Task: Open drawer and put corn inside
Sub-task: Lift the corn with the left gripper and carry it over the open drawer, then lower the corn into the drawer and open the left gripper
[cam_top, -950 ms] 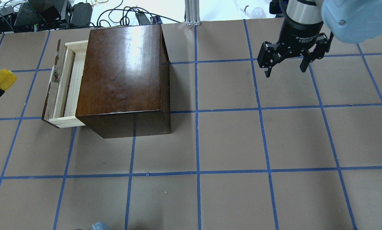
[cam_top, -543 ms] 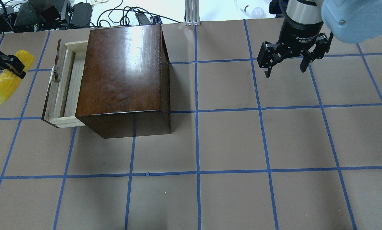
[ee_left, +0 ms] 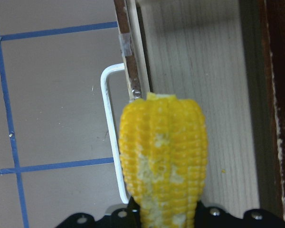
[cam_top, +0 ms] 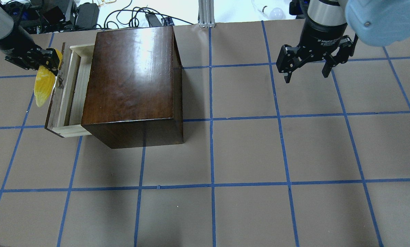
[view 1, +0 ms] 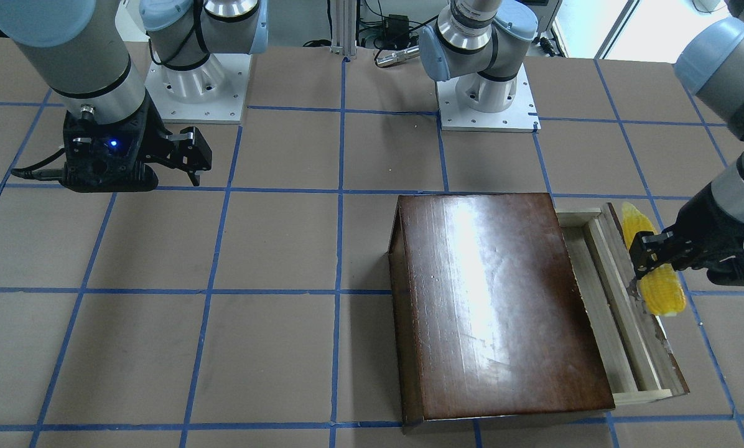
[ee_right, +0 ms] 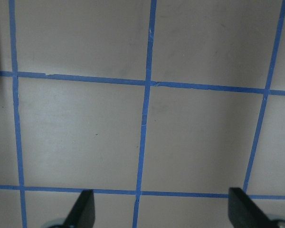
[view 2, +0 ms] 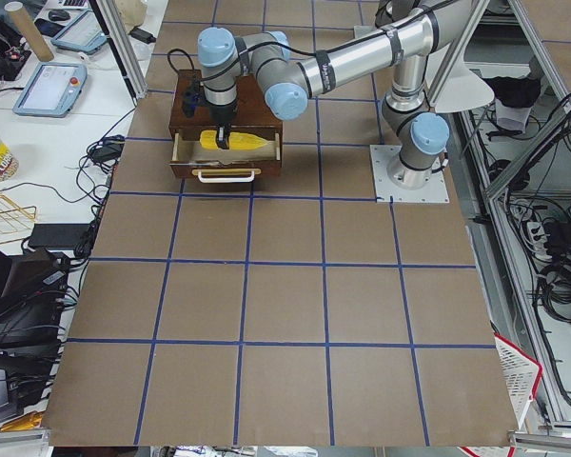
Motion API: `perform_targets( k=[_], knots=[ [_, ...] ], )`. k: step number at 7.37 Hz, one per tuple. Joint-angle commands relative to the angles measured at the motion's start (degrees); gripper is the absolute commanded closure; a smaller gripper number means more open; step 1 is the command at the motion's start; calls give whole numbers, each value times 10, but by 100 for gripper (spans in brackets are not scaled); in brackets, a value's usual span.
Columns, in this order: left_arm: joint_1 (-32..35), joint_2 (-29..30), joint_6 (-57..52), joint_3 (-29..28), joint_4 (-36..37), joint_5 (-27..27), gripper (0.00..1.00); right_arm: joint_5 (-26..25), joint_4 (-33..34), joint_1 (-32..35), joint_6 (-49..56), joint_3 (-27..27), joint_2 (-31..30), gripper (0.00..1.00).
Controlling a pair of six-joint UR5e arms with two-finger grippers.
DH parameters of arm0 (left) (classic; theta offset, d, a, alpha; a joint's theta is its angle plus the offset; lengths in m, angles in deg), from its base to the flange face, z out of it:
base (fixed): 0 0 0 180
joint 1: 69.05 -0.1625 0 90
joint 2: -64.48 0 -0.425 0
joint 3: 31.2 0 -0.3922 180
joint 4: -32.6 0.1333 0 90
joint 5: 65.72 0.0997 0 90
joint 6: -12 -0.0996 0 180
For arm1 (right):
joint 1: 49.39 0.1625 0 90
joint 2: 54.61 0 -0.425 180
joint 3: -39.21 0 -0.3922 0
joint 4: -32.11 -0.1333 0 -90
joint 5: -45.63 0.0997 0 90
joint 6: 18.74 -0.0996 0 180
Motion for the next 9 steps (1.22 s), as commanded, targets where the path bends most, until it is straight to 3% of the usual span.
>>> perform_targets(
  k=[1,2,4,5,6,7,9],
  knots=[
    [20,21,37,-2,23,1,100,0,0,0,0,0,0,0],
    [26,27,46,-2,33,1,100,0,0,1,0,0,0,0],
    [27,50,48,-2,58,1,71,0,0,0,0,0,0,0],
    [26,56,48,-2,67,-1,45,0,0,0,0,0,0,0],
    [27,60,48,-3,69,-4,29,0,0,0,0,0,0,0],
    [26,62,49,-2,69,-5,0,0,0,0,0,0,0,0],
    [26,60,48,-3,69,-6,0,0,0,0,0,0,0,0]
  ],
)
